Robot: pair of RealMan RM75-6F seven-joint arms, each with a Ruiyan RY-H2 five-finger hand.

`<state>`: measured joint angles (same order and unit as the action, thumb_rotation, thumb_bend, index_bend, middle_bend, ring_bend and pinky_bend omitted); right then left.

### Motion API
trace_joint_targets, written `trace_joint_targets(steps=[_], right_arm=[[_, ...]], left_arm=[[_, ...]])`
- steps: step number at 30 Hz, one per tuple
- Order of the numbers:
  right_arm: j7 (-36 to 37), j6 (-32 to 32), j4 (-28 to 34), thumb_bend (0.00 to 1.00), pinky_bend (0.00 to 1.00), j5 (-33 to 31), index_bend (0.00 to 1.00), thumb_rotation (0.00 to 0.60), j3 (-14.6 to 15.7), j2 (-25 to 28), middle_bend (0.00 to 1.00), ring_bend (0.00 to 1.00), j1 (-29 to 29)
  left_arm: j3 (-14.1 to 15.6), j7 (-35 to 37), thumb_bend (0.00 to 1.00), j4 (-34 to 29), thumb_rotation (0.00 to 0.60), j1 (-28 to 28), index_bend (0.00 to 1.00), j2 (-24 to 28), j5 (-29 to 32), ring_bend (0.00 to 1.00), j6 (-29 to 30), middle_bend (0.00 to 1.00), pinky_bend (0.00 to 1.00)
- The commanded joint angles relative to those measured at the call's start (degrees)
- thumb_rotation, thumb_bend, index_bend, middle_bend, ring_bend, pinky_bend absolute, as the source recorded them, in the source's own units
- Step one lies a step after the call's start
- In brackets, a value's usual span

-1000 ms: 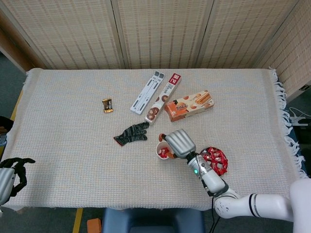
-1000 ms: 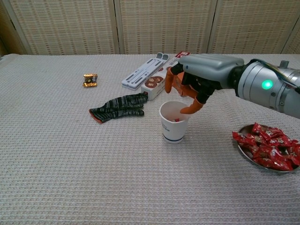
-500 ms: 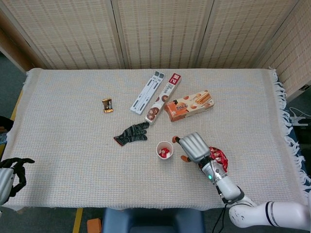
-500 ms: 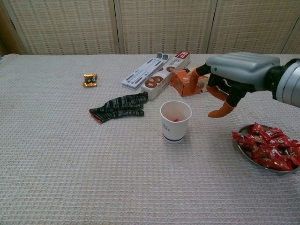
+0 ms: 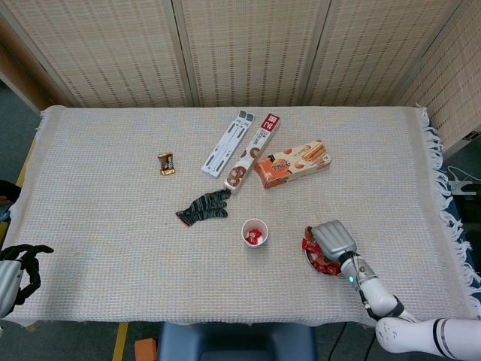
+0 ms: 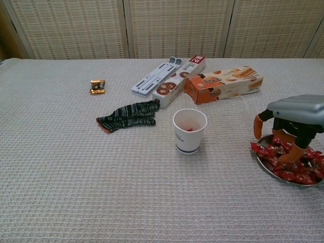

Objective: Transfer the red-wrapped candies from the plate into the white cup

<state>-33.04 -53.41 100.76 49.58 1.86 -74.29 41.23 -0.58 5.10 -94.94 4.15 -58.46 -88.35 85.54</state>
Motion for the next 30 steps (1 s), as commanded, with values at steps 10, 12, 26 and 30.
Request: trace_joint_targets(steps=[10, 12, 26, 30], right_arm=[[0.1, 0.32, 0.29, 0.09, 0.98, -0.58, 0.38, 0.6, 0.84, 0.95, 0.82, 0.76, -0.35], [-0.15, 0.43, 0.47, 0.09, 0.98, -1.07, 0.38, 0.6, 1.06, 1.23, 0.82, 0.76, -0.31], [-0.84, 1.74, -1.0, 0.09, 0.98, -3.57, 0.38, 0.6, 1.71, 0.49, 0.82, 0.76, 0.31], [-0.99, 2.32, -1.71, 0.09, 0.98, -4.13, 0.37, 0.6, 1.92, 0.0, 0.82, 0.76, 0.59]], left_arm=[[0.05, 0.18, 0.42, -0.02, 0.6, -0.06, 0.35, 0.07, -0.15, 0.27, 0.1, 0.23, 0.27], [0.03, 0.15, 0.42, -0.02, 0.6, -0.05, 0.34, 0.08, -0.11, 0.27, 0.08, 0.23, 0.28], [0.03, 0.3, 0.42, 0.0, 0.6, -0.09, 0.35, 0.11, -0.18, 0.27, 0.17, 0.23, 0.27], [0.0, 0.46, 0.42, 0.03, 0.6, -0.11, 0.34, 0.15, -0.16, 0.27, 0.23, 0.23, 0.28]])
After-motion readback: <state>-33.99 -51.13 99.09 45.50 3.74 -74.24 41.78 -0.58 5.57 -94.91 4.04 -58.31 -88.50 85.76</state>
